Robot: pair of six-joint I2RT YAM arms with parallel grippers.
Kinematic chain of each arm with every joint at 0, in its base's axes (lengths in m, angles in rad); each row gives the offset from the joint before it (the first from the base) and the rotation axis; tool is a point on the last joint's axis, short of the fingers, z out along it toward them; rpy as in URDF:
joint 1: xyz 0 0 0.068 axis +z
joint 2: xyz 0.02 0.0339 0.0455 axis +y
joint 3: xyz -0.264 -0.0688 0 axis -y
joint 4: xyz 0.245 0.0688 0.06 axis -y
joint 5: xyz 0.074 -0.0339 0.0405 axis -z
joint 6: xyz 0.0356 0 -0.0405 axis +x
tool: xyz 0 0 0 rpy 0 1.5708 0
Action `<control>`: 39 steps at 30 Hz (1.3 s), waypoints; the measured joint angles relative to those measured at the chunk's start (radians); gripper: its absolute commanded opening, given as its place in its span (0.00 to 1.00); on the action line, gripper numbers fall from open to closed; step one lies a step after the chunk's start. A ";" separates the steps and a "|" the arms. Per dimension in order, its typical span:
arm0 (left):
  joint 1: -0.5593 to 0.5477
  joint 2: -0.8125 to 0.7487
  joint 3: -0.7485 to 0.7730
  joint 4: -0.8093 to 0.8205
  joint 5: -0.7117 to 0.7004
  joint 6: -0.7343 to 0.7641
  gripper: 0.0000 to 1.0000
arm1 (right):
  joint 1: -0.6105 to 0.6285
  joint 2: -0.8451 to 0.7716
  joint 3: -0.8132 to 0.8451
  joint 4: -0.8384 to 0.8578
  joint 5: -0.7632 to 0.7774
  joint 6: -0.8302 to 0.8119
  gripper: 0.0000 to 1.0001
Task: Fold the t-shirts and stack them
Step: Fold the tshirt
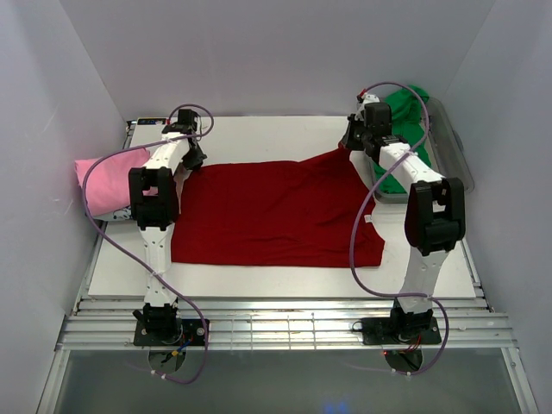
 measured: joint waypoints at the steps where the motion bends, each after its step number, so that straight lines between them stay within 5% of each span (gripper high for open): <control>1: -0.002 -0.007 -0.010 0.000 0.002 0.003 0.01 | 0.000 -0.016 -0.015 0.000 -0.003 -0.001 0.08; 23: -0.016 -0.399 -0.441 0.114 -0.003 0.060 0.00 | 0.043 -0.333 -0.348 -0.038 -0.016 -0.023 0.08; 39: -0.017 -0.532 -0.703 0.151 -0.002 0.084 0.00 | 0.068 -0.554 -0.529 -0.095 0.012 -0.019 0.08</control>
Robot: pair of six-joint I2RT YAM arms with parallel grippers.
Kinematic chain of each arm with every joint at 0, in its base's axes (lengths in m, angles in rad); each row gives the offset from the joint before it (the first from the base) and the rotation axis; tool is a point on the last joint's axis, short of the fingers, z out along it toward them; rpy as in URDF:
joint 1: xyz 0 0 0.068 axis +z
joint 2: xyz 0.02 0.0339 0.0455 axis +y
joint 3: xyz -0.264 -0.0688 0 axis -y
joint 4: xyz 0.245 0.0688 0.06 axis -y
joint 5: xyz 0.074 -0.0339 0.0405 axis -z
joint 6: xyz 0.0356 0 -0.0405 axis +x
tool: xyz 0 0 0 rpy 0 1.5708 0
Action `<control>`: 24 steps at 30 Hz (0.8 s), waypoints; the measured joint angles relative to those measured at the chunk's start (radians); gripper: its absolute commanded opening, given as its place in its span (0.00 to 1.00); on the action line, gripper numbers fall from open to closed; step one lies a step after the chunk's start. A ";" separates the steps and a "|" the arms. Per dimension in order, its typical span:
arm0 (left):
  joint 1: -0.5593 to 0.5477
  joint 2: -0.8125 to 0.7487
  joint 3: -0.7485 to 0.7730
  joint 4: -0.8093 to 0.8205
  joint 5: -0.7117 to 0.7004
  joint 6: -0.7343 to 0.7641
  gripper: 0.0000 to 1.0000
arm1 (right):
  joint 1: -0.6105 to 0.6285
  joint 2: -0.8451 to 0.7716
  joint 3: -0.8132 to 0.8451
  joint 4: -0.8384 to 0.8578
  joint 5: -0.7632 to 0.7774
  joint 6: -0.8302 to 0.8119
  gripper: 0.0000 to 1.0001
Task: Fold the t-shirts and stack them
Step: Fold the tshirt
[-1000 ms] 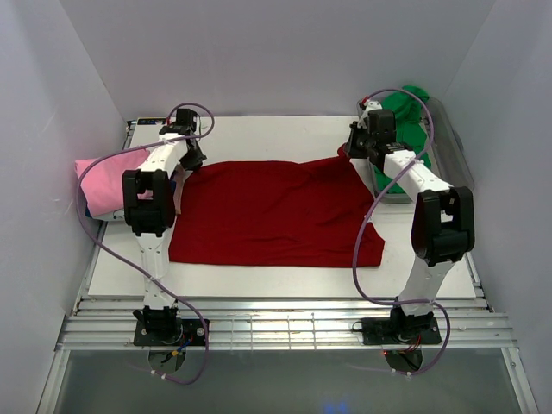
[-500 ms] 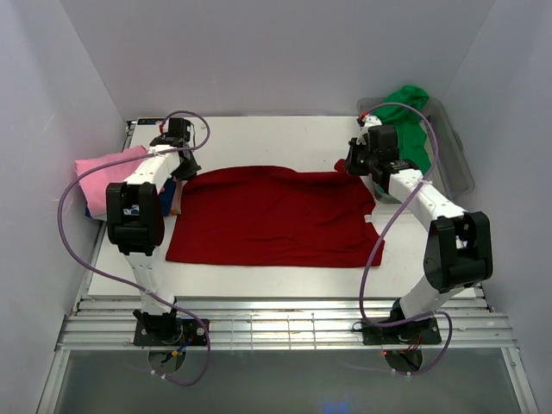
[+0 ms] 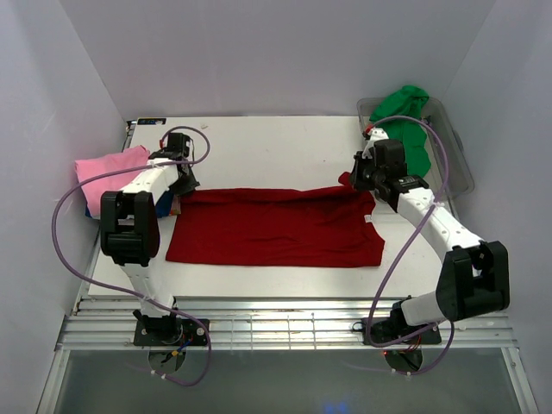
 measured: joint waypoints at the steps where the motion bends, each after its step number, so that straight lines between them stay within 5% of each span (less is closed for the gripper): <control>1: 0.000 -0.010 -0.006 0.002 0.000 0.002 0.00 | 0.001 -0.014 -0.010 -0.003 0.001 0.000 0.08; 8: 0.000 -0.058 -0.039 0.010 0.000 0.028 0.10 | 0.010 -0.080 -0.076 -0.050 0.006 0.006 0.08; 13: -0.006 -0.067 -0.080 -0.003 -0.011 0.053 0.65 | 0.019 -0.091 -0.123 -0.116 0.018 0.016 0.29; 14: -0.009 -0.071 -0.089 -0.006 -0.016 0.058 0.65 | 0.020 -0.091 -0.126 -0.138 0.024 0.017 0.30; 17: -0.016 -0.096 -0.109 -0.023 -0.037 0.050 0.61 | 0.024 -0.089 -0.125 -0.191 0.063 0.019 0.31; 18: -0.019 -0.109 -0.109 -0.026 -0.042 0.047 0.50 | 0.024 -0.088 -0.121 -0.211 0.078 0.018 0.31; 19: -0.021 -0.124 -0.109 -0.026 -0.047 0.043 0.50 | 0.024 -0.088 -0.119 -0.217 0.086 0.018 0.31; 20: -0.022 -0.144 -0.108 -0.026 -0.055 0.038 0.36 | 0.023 -0.088 -0.114 -0.225 0.097 0.016 0.31; 24: -0.027 -0.202 -0.072 -0.028 -0.065 0.008 0.16 | 0.023 -0.073 -0.073 -0.219 0.102 0.000 0.33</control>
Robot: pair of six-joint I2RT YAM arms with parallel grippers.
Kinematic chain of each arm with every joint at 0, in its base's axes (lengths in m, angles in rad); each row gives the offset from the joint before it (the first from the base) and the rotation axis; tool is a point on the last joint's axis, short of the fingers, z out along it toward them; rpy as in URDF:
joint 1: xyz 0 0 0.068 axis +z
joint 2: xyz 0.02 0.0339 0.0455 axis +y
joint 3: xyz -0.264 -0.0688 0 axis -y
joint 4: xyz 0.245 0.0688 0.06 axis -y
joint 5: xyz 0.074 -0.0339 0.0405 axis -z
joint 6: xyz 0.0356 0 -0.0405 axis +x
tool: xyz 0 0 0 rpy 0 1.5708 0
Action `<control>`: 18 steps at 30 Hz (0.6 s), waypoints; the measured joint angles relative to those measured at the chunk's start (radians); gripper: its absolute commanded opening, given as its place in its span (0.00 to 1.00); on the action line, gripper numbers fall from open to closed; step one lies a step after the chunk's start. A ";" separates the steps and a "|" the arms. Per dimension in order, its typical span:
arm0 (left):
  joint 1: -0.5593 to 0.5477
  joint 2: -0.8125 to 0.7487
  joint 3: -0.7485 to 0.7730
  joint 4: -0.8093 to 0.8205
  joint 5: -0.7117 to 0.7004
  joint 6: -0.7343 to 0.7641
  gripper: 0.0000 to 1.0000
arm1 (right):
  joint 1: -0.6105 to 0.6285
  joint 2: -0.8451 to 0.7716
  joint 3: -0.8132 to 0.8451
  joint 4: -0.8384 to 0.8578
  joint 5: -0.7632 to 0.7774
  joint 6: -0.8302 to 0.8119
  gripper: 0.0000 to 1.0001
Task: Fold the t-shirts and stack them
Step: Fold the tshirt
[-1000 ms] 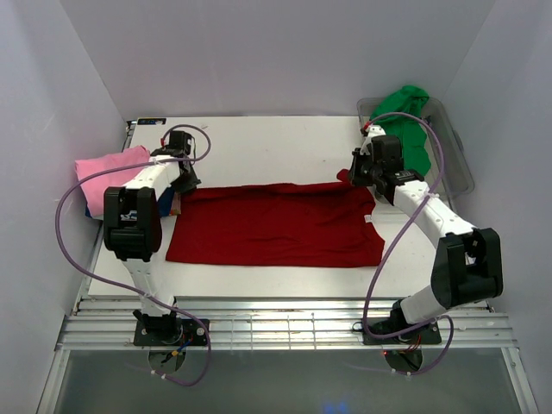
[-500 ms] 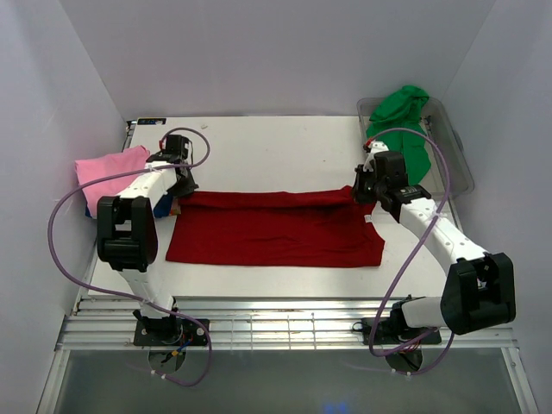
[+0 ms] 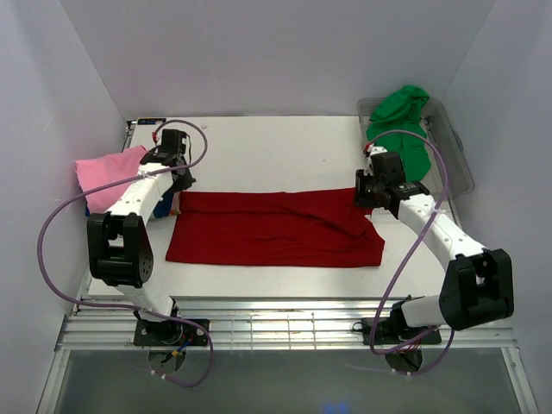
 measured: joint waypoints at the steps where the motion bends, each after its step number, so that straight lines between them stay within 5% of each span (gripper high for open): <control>1: -0.002 0.003 0.023 -0.001 0.000 -0.001 0.15 | 0.000 0.017 0.018 0.006 -0.004 -0.003 0.33; 18: -0.053 0.175 0.138 0.001 0.053 -0.024 0.83 | 0.000 0.518 0.289 0.066 -0.230 -0.009 0.34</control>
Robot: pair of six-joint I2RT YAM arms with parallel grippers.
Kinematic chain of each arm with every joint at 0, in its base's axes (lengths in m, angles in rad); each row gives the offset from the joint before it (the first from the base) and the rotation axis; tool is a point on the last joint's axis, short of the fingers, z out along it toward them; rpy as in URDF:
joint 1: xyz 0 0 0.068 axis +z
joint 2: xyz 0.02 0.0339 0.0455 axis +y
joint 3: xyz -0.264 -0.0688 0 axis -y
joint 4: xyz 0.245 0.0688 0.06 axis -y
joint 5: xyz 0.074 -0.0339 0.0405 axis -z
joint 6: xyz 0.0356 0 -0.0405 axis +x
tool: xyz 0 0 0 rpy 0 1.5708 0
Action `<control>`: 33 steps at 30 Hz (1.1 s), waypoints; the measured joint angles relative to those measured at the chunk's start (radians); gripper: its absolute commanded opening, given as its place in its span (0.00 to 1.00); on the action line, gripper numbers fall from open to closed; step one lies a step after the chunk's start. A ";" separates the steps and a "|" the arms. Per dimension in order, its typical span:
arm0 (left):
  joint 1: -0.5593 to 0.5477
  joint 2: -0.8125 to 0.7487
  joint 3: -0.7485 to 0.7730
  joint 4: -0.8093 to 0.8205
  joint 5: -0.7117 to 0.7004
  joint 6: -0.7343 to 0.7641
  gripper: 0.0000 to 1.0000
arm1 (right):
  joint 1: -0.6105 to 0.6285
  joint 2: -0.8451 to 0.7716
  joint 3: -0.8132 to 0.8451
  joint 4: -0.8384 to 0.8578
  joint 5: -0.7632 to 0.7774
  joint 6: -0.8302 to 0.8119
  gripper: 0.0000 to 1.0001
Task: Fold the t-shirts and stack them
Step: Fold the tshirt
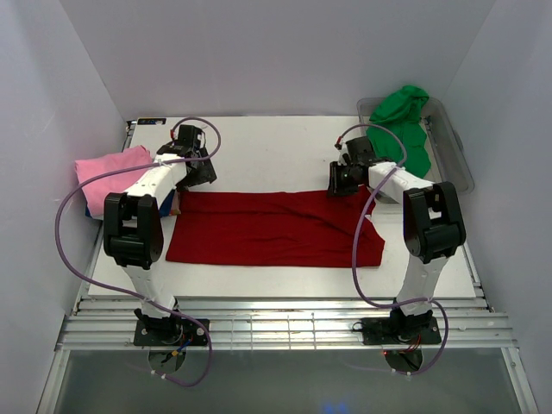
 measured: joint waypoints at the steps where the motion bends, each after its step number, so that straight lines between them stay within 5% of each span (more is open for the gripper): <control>1: 0.000 0.000 0.000 0.001 0.001 0.000 0.84 | 0.000 0.015 0.019 0.002 -0.013 0.000 0.34; 11: 0.000 -0.005 -0.026 0.005 0.002 -0.001 0.89 | 0.000 0.122 0.146 0.003 -0.085 -0.008 0.35; 33: 0.000 -0.005 -0.026 0.005 0.002 0.003 0.89 | 0.000 0.144 0.115 -0.002 -0.144 -0.023 0.35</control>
